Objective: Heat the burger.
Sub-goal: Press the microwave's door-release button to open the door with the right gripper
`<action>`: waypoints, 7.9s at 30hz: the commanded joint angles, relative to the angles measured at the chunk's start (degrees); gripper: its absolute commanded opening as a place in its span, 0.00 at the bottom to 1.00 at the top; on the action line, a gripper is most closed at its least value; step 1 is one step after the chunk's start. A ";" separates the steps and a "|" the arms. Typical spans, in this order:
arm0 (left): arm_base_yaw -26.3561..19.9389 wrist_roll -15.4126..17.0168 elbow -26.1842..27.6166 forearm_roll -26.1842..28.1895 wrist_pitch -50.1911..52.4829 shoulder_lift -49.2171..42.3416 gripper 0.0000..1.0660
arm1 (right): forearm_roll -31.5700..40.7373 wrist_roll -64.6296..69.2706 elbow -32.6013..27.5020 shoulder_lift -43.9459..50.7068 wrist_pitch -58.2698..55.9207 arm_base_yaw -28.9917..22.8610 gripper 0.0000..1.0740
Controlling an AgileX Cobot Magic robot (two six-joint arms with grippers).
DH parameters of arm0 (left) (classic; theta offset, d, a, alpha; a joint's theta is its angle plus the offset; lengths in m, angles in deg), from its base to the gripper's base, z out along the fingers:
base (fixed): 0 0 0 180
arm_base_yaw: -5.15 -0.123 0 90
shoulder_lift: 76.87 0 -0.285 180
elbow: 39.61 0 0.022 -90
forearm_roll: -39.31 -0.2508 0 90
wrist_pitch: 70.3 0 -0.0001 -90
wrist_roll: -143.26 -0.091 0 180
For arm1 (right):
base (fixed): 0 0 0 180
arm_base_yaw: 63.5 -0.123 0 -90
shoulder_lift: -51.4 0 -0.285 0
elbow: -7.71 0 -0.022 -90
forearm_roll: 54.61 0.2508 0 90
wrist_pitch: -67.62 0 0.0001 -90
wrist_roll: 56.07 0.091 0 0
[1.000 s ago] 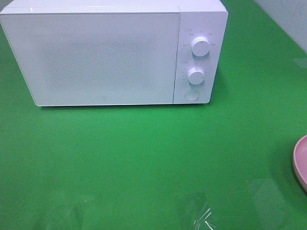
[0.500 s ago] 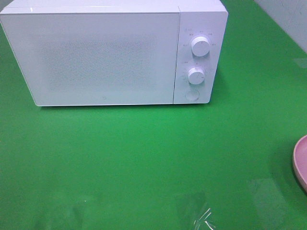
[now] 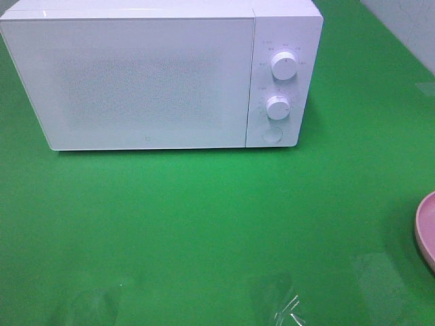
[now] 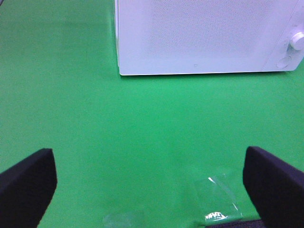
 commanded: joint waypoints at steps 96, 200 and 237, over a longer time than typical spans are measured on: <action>0.34 0.40 -0.11 0.00 0.00 -0.29 0.96 | 38.50 -17.36 -8.65 -76.72 108.06 -44.23 0.68; 0.34 0.40 -0.11 0.00 0.00 -0.29 0.96 | 19.94 76.49 16.79 -104.51 94.77 -28.02 0.00; 0.34 0.40 -0.11 0.00 0.00 -0.29 0.96 | 23.61 70.99 26.70 -109.15 110.52 -26.70 0.00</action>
